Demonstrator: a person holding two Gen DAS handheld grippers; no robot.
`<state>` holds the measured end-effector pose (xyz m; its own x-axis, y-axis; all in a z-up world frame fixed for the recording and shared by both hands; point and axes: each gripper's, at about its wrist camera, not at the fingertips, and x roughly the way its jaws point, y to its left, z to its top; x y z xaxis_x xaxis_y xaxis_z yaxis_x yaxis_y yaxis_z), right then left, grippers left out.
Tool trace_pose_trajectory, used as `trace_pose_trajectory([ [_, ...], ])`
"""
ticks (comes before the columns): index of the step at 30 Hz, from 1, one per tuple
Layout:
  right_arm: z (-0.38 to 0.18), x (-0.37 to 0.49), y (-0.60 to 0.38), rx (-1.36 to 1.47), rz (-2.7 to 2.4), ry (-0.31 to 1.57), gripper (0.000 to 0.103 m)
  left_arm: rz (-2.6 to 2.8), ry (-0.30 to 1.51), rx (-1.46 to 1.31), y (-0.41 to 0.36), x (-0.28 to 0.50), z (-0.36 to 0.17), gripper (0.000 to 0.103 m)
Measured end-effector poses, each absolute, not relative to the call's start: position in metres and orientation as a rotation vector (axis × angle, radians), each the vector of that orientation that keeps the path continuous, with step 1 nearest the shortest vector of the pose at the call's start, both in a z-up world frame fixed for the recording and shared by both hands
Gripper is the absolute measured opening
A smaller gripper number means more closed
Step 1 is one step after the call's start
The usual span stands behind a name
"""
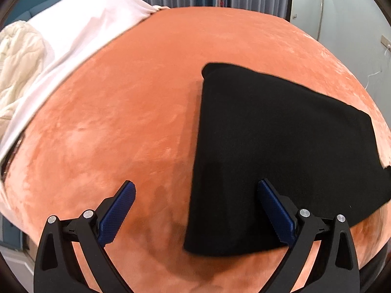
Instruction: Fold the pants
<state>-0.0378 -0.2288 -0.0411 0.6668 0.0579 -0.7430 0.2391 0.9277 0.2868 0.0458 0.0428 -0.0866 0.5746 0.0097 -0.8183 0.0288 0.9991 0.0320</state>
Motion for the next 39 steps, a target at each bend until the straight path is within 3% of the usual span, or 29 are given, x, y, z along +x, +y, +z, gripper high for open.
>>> trace_pose_trajectory([
  [6, -0.036, -0.065, -0.238, 0.356, -0.109, 0.828, 0.031, -0.016, 0.931, 0.032, 0.04, 0.022, -0.07, 0.098],
  [16, -0.065, -0.075, -0.198, 0.134, -0.012, 0.857, 0.031, 0.032, 0.964, 0.121, 0.02, 0.013, -0.089, 0.098],
  [22, -0.082, -0.064, -0.231, 0.331, -0.054, 0.847, 0.035, 0.046, 0.975, 0.102, 0.024, 0.014, -0.096, 0.098],
  [29, -0.048, -0.093, -0.236, 0.462, 0.069, 0.801, 0.04, 0.024, 0.926, 0.105, 0.029, -0.003, -0.074, 0.098],
  [31, -0.046, -0.092, -0.244, 0.528, 0.103, 0.804, 0.053, -0.019, 0.937, 0.053, 0.038, -0.008, -0.069, 0.098],
  [32, -0.046, -0.092, -0.245, 0.531, 0.094, 0.804, 0.055, -0.05, 0.948, 0.009, 0.045, -0.01, -0.067, 0.098],
  [39, -0.055, -0.067, -0.234, 0.603, 0.178, 0.846, 0.055, -0.223, 1.089, -0.361, 0.089, 0.011, -0.088, 0.098],
])
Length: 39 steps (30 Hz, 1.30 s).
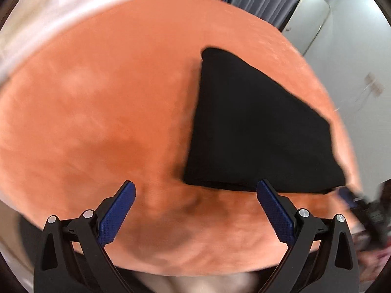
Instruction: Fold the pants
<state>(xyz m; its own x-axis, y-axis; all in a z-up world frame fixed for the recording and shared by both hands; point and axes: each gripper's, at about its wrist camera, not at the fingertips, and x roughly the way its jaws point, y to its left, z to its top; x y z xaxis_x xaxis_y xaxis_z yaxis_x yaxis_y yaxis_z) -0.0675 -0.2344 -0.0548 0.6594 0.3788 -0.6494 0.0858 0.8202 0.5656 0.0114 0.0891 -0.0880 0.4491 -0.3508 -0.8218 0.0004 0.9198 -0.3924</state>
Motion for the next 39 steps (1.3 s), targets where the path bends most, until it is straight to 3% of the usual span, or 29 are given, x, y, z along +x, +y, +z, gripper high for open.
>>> trace_pose_trajectory([
  [3, -0.06, -0.055, -0.226, 0.657, 0.215, 0.874, 0.053, -0.273, 1.121, -0.542, 0.1, 0.02, -0.097, 0.098],
  [4, -0.057, -0.054, -0.223, 0.659, 0.222, 0.864, 0.031, -0.275, 1.121, -0.562, 0.102, 0.022, -0.096, 0.098],
  [5, -0.053, -0.054, -0.222, 0.646, 0.217, 0.849, 0.016, -0.272, 1.118, -0.563, 0.101, 0.023, -0.095, 0.098],
  [9, -0.032, -0.061, -0.227, 0.622, 0.185, 0.783, 0.012, -0.196, 1.063, -0.424, 0.096, 0.019, -0.08, 0.098],
  [11, -0.05, -0.062, -0.237, 0.606, 0.118, 0.823, 0.012, -0.188, 1.053, -0.374, 0.093, 0.017, -0.08, 0.098],
  [14, -0.076, -0.063, -0.238, 0.642, 0.147, 0.896, 0.019, -0.204, 1.067, -0.349, 0.094, 0.018, -0.085, 0.098],
  [15, -0.073, -0.068, -0.237, 0.647, 0.146, 0.9, 0.027, -0.212, 1.07, -0.354, 0.094, 0.019, -0.086, 0.098],
  [17, -0.06, -0.079, -0.238, 0.62, 0.102, 0.865, 0.058, -0.222, 1.074, -0.376, 0.096, 0.024, -0.09, 0.098],
  [18, -0.054, -0.084, -0.241, 0.608, 0.076, 0.837, 0.085, -0.227, 1.08, -0.396, 0.096, 0.029, -0.094, 0.098],
  [19, -0.049, -0.085, -0.246, 0.6, 0.051, 0.819, 0.093, -0.239, 1.095, -0.418, 0.096, 0.035, -0.098, 0.098],
  [23, -0.062, -0.072, -0.262, 0.722, 0.103, 0.854, 0.093, -0.243, 1.133, -0.42, 0.084, 0.046, -0.108, 0.098],
  [28, -0.086, -0.056, -0.254, 0.819, 0.142, 0.901, 0.093, -0.202, 1.11, -0.184, 0.046, 0.053, -0.104, 0.098],
  [39, -0.086, -0.028, -0.22, 0.718, 0.118, 0.914, 0.093, -0.145, 1.004, 0.016, 0.012, 0.054, -0.101, 0.098],
])
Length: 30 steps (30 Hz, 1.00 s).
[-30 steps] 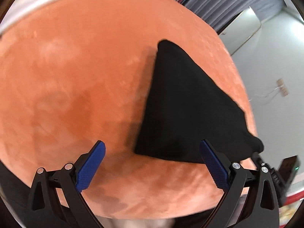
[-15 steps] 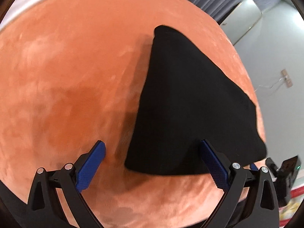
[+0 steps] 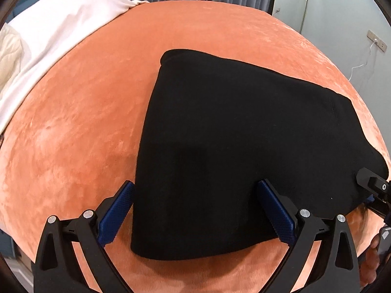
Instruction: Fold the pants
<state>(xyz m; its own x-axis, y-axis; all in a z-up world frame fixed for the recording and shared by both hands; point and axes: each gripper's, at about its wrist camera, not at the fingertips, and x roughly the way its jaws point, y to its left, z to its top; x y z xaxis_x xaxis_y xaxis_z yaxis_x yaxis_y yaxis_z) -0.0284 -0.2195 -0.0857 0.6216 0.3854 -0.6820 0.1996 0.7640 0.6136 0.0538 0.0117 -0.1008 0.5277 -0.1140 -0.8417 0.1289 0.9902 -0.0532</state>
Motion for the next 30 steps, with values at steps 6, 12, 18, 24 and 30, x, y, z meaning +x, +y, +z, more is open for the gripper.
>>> trace_pose_trajectory([
  [6, -0.088, -0.022, -0.213, 0.685, 0.106, 0.907, 0.093, -0.167, 1.0, -0.014, 0.017, 0.059, -0.106, 0.098],
  [12, -0.09, -0.014, -0.202, 0.625, 0.095, 0.891, 0.098, -0.234, 1.019, -0.128, 0.023, 0.072, -0.118, 0.098],
  [18, -0.093, -0.016, -0.196, 0.621, 0.031, 0.786, 0.098, -0.32, 0.991, -0.234, 0.029, 0.087, -0.128, 0.098],
  [24, -0.09, -0.012, -0.195, 0.638, 0.003, 0.789, 0.084, -0.32, 1.007, -0.277, 0.023, 0.093, -0.125, 0.096],
  [30, -0.09, -0.017, -0.213, 0.799, 0.07, 0.811, 0.051, -0.418, 1.013, -0.611, 0.064, 0.083, -0.114, 0.083],
])
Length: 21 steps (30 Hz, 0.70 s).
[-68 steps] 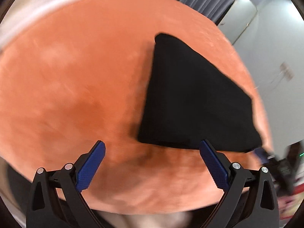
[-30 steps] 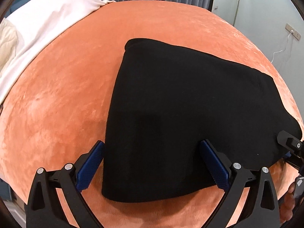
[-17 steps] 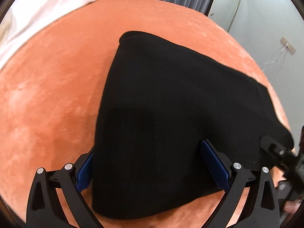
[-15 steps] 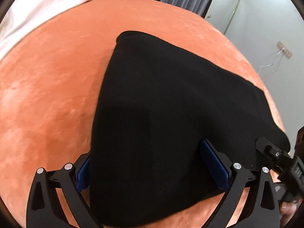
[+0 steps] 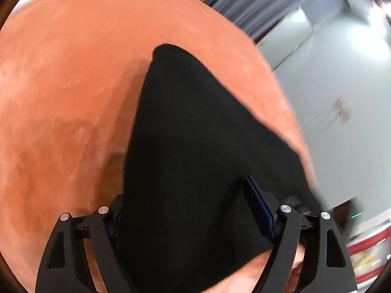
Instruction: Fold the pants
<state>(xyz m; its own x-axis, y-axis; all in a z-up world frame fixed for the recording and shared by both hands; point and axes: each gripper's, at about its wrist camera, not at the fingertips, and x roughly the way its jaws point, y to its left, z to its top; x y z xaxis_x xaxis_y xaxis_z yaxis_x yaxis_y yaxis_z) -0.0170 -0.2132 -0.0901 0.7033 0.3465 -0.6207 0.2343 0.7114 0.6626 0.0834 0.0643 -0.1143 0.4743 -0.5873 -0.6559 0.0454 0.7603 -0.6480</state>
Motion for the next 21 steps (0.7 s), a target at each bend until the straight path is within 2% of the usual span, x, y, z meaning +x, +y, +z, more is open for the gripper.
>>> trace_pose_trajectory([
  [1, -0.092, -0.018, -0.216, 0.82, 0.084, 0.816, 0.056, -0.429, 1.021, -0.654, 0.069, 0.083, -0.117, 0.086],
  [5, -0.099, -0.022, -0.228, 0.92, 0.108, 0.796, 0.057, -0.426, 1.074, -0.615, 0.06, 0.089, -0.125, 0.084],
  [7, -0.1, -0.021, -0.228, 0.916, 0.095, 0.8, 0.049, -0.389, 1.078, -0.498, 0.039, 0.088, -0.12, 0.079],
  [10, -0.1, -0.022, -0.225, 0.888, 0.09, 0.801, 0.04, -0.345, 1.058, -0.422, 0.025, 0.082, -0.116, 0.048],
  [11, -0.098, -0.024, -0.224, 0.886, 0.089, 0.798, 0.039, -0.357, 1.056, -0.445, 0.027, 0.079, -0.113, 0.034],
  [12, -0.096, -0.027, -0.223, 0.878, 0.09, 0.794, 0.038, -0.374, 1.054, -0.468, 0.031, 0.075, -0.107, 0.029],
  [16, -0.071, -0.051, -0.209, 0.828, 0.124, 0.796, 0.037, -0.458, 1.097, -0.517, 0.048, 0.044, -0.095, 0.024],
  [21, -0.044, -0.11, -0.195, 0.753, 0.192, 0.85, 0.037, -0.562, 1.116, -0.493, 0.063, -0.035, -0.073, 0.022],
])
